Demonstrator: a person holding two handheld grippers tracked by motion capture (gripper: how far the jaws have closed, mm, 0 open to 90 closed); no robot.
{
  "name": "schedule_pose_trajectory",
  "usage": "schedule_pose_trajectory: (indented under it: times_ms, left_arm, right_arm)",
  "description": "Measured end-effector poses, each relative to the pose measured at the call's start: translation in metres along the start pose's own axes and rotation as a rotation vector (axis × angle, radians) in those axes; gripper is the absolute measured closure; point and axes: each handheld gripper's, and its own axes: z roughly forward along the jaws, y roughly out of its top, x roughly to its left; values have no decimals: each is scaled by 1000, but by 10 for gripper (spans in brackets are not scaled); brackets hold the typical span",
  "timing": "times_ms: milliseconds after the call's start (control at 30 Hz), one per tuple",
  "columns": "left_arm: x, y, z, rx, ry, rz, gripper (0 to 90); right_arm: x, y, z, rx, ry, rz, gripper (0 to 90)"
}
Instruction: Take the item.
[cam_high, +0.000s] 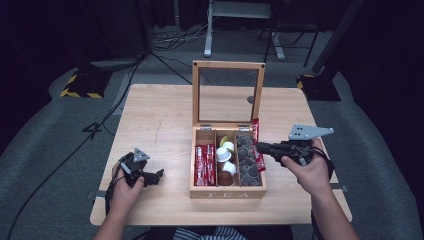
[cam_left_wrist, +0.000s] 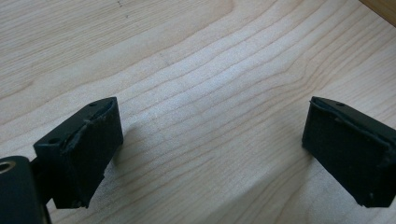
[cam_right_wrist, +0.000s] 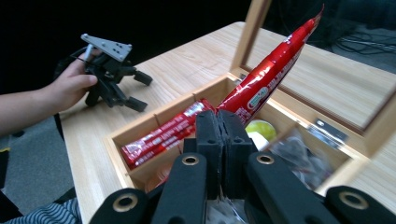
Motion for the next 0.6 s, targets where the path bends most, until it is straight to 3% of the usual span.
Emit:
schedule_pose_trajectory:
  times_ms: [267,600]
  left_arm:
    - [-2,2,3,13,11,-12,2]
    - [-2,2,3,13,12,-15,1]
  right_arm:
    - [-13,-8,-21,-18,-63,27,885]
    - [-36,-30,-36,14,-166,52,884]
